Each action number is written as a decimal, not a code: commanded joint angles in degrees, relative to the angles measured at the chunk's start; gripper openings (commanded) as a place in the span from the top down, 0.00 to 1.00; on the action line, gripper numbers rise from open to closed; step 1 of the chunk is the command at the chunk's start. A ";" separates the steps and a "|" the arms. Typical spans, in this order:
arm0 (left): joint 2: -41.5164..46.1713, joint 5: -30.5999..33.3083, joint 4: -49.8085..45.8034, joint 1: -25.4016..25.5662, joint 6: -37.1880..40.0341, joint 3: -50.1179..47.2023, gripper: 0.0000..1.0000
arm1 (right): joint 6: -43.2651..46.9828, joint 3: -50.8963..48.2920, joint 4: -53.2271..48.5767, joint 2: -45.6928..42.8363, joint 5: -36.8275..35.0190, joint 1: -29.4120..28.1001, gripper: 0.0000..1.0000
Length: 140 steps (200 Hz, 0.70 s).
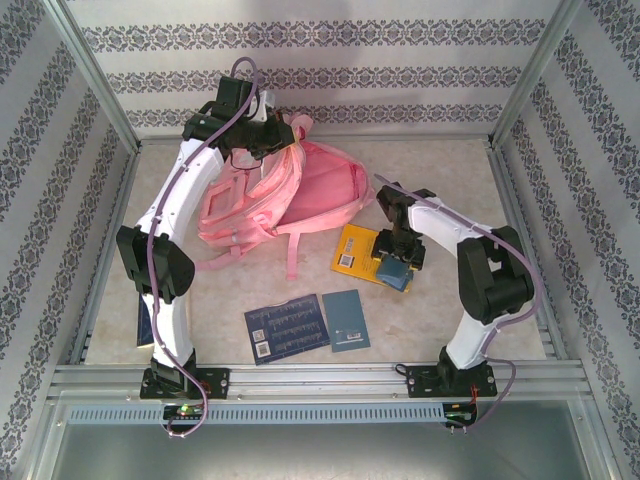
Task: Pack the student bag
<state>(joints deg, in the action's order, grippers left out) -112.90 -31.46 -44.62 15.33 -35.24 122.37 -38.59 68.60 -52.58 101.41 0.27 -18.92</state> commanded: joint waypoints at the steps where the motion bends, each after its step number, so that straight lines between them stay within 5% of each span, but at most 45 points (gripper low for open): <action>1: 0.75 -1.16 4.03 0.31 0.09 0.94 1.00 | 3.12 2.88 -3.77 0.17 -1.82 -0.67 0.17; 59: 0.75 -1.15 4.15 0.14 0.00 1.12 1.00 | 4.25 8.59 -11.55 -1.20 -9.41 -3.05 0.22; 140: 0.93 -1.24 4.02 -0.15 0.09 0.51 1.00 | 1.04 7.79 -5.43 4.50 -1.87 -3.41 0.30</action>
<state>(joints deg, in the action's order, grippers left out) -112.90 -31.46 -44.58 15.31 -35.24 122.37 -36.10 76.34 -59.48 103.15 -3.14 -21.91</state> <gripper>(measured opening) 0.046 0.704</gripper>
